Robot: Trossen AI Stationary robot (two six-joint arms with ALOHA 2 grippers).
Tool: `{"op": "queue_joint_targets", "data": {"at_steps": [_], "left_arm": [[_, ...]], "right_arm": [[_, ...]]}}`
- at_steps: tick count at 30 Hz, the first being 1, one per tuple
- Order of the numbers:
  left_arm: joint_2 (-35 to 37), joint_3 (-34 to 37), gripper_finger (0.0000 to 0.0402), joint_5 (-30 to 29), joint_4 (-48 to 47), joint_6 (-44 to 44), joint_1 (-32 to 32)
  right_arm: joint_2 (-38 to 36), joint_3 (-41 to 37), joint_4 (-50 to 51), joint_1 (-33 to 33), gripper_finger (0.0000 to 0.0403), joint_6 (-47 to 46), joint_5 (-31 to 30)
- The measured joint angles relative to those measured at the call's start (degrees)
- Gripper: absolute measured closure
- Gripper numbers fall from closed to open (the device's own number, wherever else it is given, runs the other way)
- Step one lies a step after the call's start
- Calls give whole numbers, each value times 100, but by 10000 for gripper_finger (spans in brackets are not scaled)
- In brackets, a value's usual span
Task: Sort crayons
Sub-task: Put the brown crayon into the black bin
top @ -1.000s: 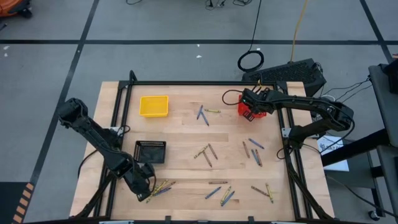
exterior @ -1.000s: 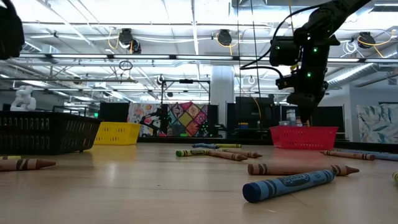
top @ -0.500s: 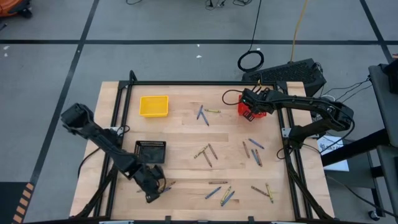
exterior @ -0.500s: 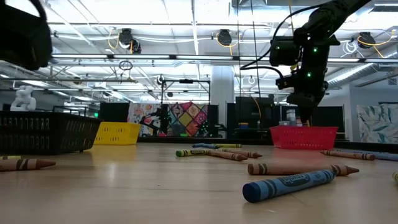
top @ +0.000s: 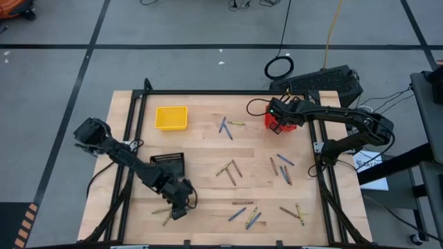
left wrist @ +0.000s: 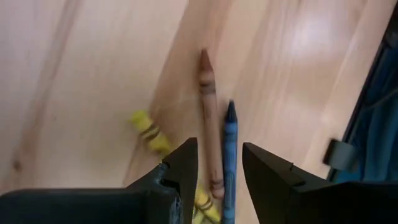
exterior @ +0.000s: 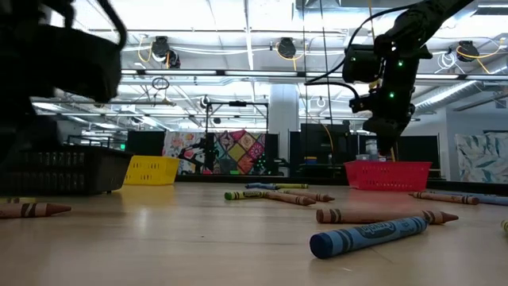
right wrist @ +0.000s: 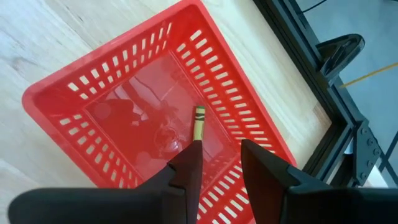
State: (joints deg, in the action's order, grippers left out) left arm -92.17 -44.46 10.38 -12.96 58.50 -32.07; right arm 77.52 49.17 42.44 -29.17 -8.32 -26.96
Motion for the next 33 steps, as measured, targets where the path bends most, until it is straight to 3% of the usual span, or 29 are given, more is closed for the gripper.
{"op": "queue_joint_targets", "data": {"at_steps": [5, 24, 28, 33], "left_arm": [[-1, -239, 270, 12, -8, -388, 101], [-263, -462, 270, -291, -305, -475, 244], [-579, -871, 270, -400, -567, -772, 233], [-945, -1410, 270, -549, -1627, -975, 237]], "right_arm": [[0, 0, -1, 2, 305, 2, 0], [0, 0, -1, 2, 305, 109, 0], [0, 0, -24, 2, 305, 111, 2], [0, 0, -48, 0, 305, 111, 9]]}}
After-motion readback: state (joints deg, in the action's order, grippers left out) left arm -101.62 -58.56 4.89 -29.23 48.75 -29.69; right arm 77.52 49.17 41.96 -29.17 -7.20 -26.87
